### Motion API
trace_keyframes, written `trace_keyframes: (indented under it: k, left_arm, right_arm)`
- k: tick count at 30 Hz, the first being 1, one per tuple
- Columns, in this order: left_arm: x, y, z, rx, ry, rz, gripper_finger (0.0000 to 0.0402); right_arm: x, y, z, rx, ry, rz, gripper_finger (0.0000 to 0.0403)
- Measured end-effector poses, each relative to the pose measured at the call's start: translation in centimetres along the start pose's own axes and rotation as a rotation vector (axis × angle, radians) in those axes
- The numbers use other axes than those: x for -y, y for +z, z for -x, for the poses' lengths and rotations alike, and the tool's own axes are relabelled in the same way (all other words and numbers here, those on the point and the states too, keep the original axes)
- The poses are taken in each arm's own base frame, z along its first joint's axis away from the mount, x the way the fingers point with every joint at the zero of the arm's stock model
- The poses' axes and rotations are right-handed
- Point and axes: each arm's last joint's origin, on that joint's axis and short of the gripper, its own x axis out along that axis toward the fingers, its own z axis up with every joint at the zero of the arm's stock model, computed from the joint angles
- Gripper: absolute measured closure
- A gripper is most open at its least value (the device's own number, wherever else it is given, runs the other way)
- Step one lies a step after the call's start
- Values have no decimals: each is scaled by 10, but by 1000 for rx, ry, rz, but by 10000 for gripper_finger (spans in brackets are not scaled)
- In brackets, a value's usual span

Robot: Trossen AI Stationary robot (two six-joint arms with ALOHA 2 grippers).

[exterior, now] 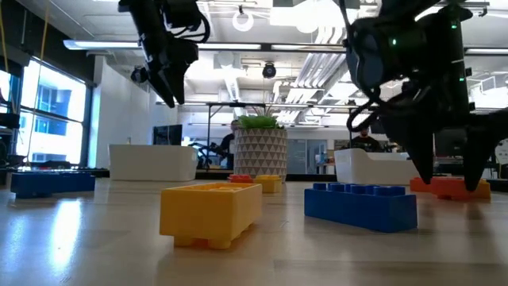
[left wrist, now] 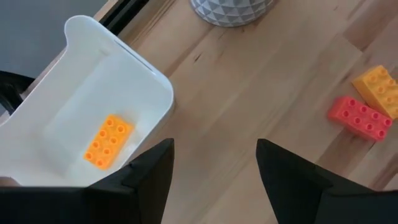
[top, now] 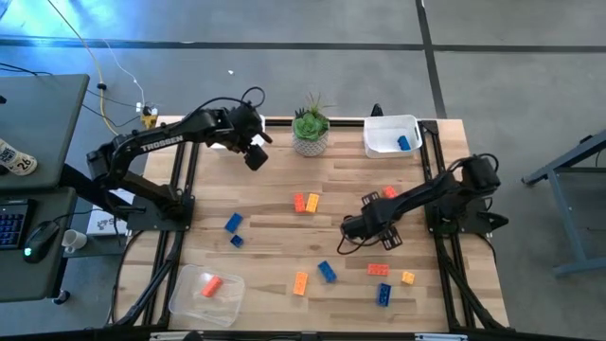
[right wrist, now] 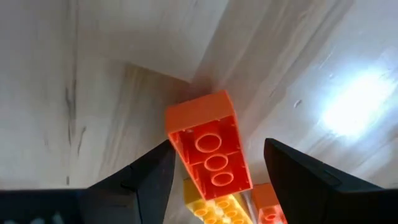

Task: Sort & place blocks by color
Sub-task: Put the orange game piece into the transparent bin

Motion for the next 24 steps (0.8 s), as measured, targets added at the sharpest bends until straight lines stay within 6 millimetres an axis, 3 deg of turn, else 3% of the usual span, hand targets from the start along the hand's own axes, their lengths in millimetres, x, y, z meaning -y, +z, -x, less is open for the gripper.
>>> trace_keyframes:
  k: [8, 15, 24]
  left_arm:
    - [-1, -1, 5, 19, 4, -7, 188]
    - [-1, -1, 6, 20, 4, -17, 188]
    - [0, 0, 6, 23, -21, -17, 188]
  right_arm:
    - [-1, 9, -12, -31, 17, 5, 183]
    - [-2, 8, -12, -33, 60, -76, 289]
    - [5, 6, -8, 3, 75, -252, 292]
